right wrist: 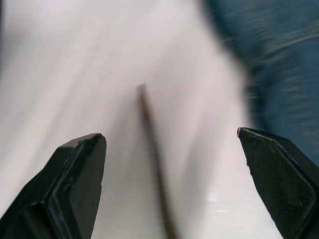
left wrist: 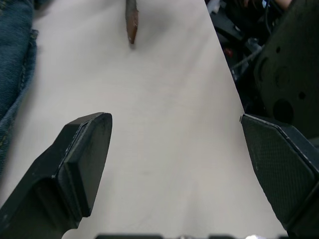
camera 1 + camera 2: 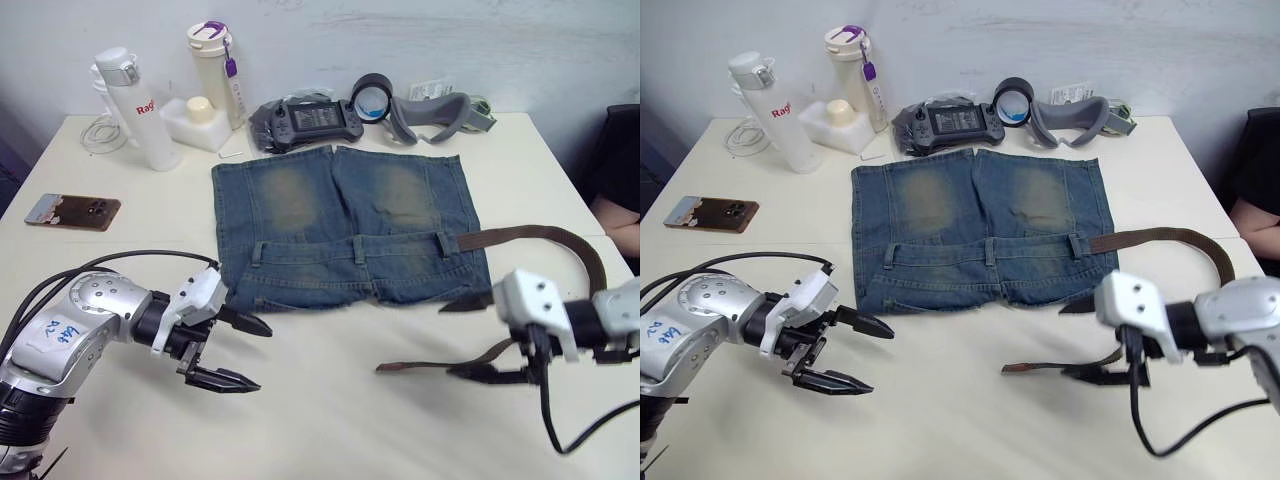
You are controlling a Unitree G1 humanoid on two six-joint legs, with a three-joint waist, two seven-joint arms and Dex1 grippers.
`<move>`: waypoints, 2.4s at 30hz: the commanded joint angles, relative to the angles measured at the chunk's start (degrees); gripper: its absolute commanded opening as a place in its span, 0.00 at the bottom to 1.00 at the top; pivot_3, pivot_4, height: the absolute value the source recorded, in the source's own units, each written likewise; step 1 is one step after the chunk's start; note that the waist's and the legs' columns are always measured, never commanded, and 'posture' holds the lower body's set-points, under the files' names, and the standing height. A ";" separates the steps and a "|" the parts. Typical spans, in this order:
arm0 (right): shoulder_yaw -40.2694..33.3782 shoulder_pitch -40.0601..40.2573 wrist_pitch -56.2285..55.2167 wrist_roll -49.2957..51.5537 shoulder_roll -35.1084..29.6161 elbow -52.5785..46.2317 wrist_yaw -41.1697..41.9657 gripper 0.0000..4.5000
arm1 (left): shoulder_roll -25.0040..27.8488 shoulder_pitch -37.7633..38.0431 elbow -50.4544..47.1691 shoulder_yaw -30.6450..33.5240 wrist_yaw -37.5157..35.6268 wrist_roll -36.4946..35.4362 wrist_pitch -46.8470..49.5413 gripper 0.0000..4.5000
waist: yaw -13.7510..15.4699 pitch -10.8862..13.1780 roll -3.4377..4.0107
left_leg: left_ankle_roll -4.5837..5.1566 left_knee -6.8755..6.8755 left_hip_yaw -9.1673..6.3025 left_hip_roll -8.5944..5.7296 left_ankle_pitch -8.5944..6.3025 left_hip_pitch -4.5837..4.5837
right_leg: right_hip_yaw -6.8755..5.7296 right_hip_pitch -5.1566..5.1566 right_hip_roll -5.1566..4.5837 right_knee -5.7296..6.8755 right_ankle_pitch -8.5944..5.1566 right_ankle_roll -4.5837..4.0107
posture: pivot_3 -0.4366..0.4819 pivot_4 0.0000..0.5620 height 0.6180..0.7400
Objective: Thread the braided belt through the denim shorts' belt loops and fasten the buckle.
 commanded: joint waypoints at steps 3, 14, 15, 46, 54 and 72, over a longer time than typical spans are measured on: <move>-1.25 5.93 -4.12 -5.13 -0.99 -5.25 -0.52 1.00 | 0.59 1.25 -6.84 3.06 -0.38 -6.03 3.07 0.99 | -0.03 0.00 0.00 | 0.00 0.01 -0.02 0.00 0.00 0.00 | 0.00 0.00 0.00 0.00 0.00 0.00 | 0.48 0.27 1.00; 6.14 8.86 -7.21 -12.74 2.53 -7.81 -6.75 1.00 | 1.59 6.61 -12.02 9.64 4.07 -11.94 7.95 0.99 | -0.08 0.00 0.00 | -0.03 0.31 -0.10 0.07 -0.02 0.00 | -0.01 0.04 0.06 -0.02 -0.08 -0.05 | 0.48 0.27 1.00; 7.81 8.00 -6.94 -13.78 3.01 -7.11 -7.75 1.00 | 1.75 6.68 -12.02 10.49 4.40 -12.21 8.13 0.99 | -0.08 0.00 0.00 | -0.03 0.36 -0.10 0.07 -0.04 0.00 | -0.01 0.04 0.06 0.00 -0.08 -0.05 | 0.48 0.27 1.00; 16.69 -15.83 -4.49 -12.31 3.87 12.45 -3.06 0.73 | -1.40 10.44 -10.15 14.16 11.65 -11.16 4.35 1.00 | -0.14 0.00 0.00 | -0.03 0.54 -0.14 0.13 -0.16 0.02 | -0.02 0.12 0.06 0.05 -0.14 -0.15 | 0.48 0.27 1.00; 19.59 -13.27 -5.44 -14.16 5.47 15.69 -2.59 0.53 | -2.55 8.39 -9.63 12.79 13.42 -10.72 4.51 1.00 | -0.14 0.00 0.00 | -0.03 0.56 -0.13 0.15 -0.16 0.02 | -0.02 0.12 0.06 0.09 -0.14 -0.15 | 0.48 0.27 1.00; 7.98 -26.98 10.80 6.54 12.89 13.81 -6.23 0.01 | -24.99 -18.01 5.06 2.72 26.51 -18.02 13.09 1.00 | -0.02 0.01 -0.03 | -0.01 0.76 -0.34 0.12 -0.18 0.05 | -0.26 0.37 0.13 0.40 -0.10 -0.08 | 0.48 0.27 1.00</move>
